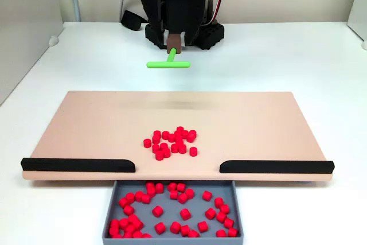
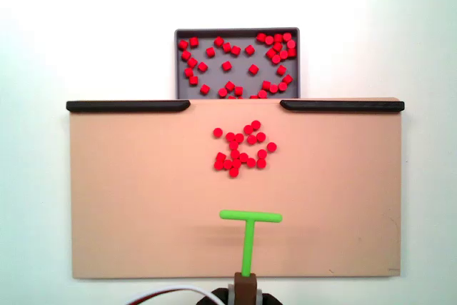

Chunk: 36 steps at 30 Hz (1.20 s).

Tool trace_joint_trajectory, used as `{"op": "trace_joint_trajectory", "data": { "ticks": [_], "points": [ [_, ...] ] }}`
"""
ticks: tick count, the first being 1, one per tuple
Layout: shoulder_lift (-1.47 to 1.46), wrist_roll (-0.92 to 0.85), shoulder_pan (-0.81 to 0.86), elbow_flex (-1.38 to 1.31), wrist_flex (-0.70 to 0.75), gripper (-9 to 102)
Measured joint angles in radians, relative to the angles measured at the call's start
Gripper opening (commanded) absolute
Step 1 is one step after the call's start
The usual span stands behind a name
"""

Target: Push granules from right to the grey container

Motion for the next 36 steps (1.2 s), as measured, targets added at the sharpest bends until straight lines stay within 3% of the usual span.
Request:
{"op": "trace_joint_trajectory", "data": {
  "ticks": [6,36],
  "points": [
    [-0.011,-0.063,-0.087,0.0,0.0,0],
    [-0.011,-0.066,-0.098,0.0,0.0,0]
  ]
}}
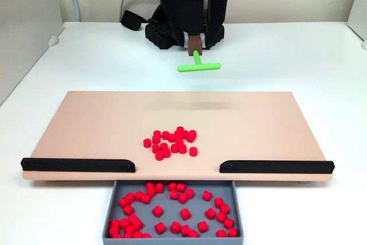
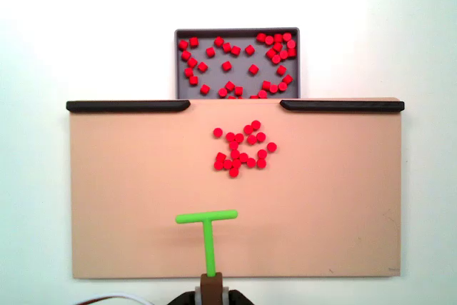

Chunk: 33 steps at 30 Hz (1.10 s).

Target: Push granules from right to the grey container

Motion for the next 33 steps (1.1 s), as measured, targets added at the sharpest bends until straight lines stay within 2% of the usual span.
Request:
{"op": "trace_joint_trajectory", "data": {
  "ticks": [33],
  "points": [
    [-0.021,0.017,0.031,0.0,0.0,0]
  ]
}}
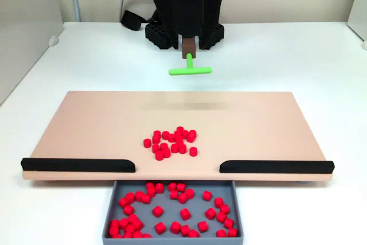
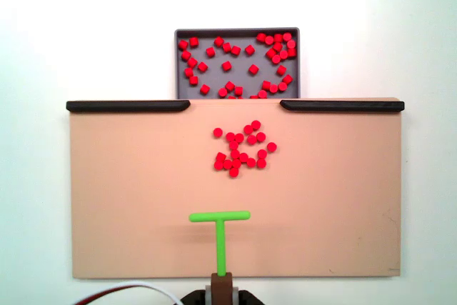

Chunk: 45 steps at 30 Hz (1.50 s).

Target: Push granules from right to the grey container

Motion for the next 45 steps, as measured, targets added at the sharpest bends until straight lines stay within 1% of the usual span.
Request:
{"op": "trace_joint_trajectory", "data": {
  "ticks": [13,16,20,27,31,42,45],
  "points": [
    [0.0,0.021,0.029,0.0,0.0,0],
    [0.0,-0.049,0.06,0.0,0.0,0],
    [0.0,-0.253,0.149,0.0,0.0,0],
    [-0.08,-0.778,0.316,-0.063,0.0,0],
    [-0.178,-1.032,0.382,-0.146,0.0,0],
    [-0.442,-1.589,0.408,-0.399,0.008,0],
    [-0.471,-1.66,0.405,-0.426,0.008,0]
  ]
}}
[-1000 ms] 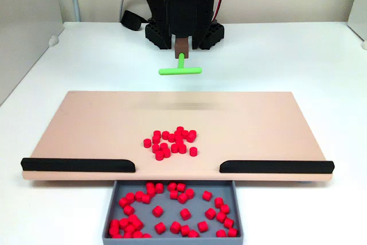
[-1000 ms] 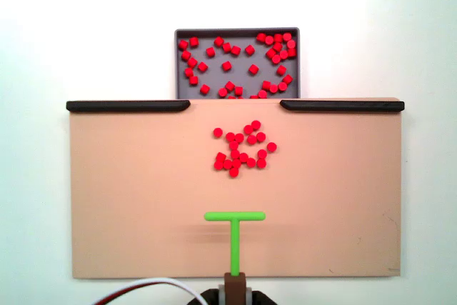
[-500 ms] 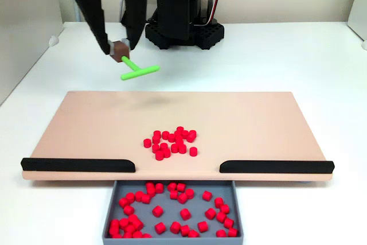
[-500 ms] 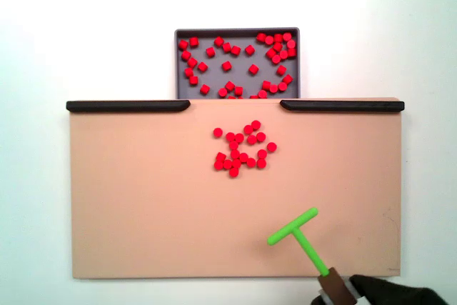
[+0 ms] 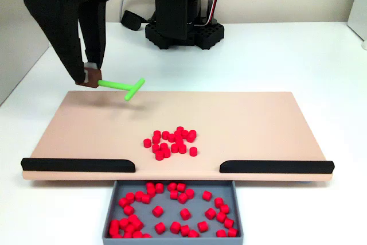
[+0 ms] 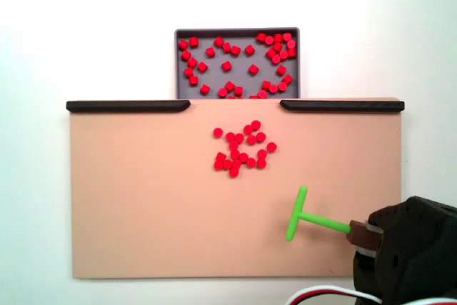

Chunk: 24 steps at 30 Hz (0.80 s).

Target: Push granules from right to the grey container

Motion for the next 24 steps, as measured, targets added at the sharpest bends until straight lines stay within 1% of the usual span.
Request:
{"op": "trace_joint_trajectory", "data": {
  "ticks": [15,24],
  "points": [
    [-0.233,-0.005,0.011,-0.227,0.0,0],
    [-0.291,-0.005,-0.02,-0.301,0.0,0]
  ]
}}
